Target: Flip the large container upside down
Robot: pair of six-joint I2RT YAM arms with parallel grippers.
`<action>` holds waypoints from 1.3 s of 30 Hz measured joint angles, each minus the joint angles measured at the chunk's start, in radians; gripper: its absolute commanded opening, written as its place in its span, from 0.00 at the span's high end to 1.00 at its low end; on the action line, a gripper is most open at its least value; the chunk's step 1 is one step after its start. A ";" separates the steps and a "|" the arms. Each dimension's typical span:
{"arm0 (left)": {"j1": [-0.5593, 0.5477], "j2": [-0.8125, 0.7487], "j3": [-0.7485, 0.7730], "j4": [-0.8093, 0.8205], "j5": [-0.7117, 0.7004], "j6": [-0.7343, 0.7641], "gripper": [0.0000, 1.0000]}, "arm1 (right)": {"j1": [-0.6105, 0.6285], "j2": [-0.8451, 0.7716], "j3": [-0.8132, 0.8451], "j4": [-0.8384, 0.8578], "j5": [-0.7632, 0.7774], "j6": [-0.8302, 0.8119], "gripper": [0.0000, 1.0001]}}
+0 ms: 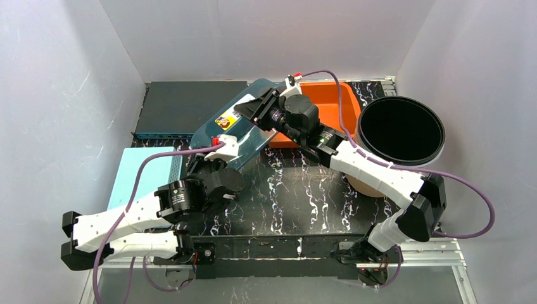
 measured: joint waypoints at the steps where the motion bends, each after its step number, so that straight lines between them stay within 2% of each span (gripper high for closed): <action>1: -0.004 0.000 -0.001 -0.002 -0.002 -0.009 1.00 | -0.001 0.000 -0.007 0.013 -0.001 0.017 0.71; 2: -0.010 0.000 -0.001 -0.008 -0.003 -0.024 1.00 | -0.003 0.000 -0.018 0.034 -0.004 0.051 0.73; 4: -0.016 0.000 -0.001 -0.021 -0.005 -0.055 1.00 | -0.005 0.000 -0.039 0.075 -0.011 0.098 0.85; 6: -0.019 -0.002 -0.001 -0.043 -0.002 -0.084 0.90 | -0.005 0.000 -0.071 0.137 -0.016 0.170 0.95; 7: -0.019 -0.005 -0.001 -0.049 0.004 -0.097 0.80 | -0.005 0.000 -0.083 0.165 -0.017 0.191 0.99; 11: -0.020 -0.047 -0.002 -0.083 0.083 -0.109 0.34 | -0.006 -0.003 -0.121 0.217 -0.027 0.206 0.99; 12: -0.021 -0.064 -0.003 -0.087 0.116 -0.104 0.25 | -0.009 -0.003 -0.131 0.226 -0.039 0.196 0.99; 15: -0.026 -0.150 -0.029 -0.061 0.217 -0.092 0.09 | -0.013 -0.003 -0.154 0.220 -0.068 0.148 0.99; 21: -0.027 -0.266 -0.047 -0.021 0.385 -0.068 0.02 | -0.037 0.002 -0.176 0.210 -0.120 0.104 0.99; 33: -0.019 -0.323 0.008 0.011 0.451 -0.054 0.02 | -0.070 0.026 -0.181 0.162 -0.365 -0.072 0.99; 36: 0.009 -0.307 0.056 -0.019 0.483 -0.064 0.02 | -0.070 0.042 -0.193 0.154 -0.433 -0.098 0.99; 39: 0.093 -0.263 0.102 -0.045 0.555 -0.077 0.02 | -0.073 0.056 -0.218 0.171 -0.484 -0.095 0.99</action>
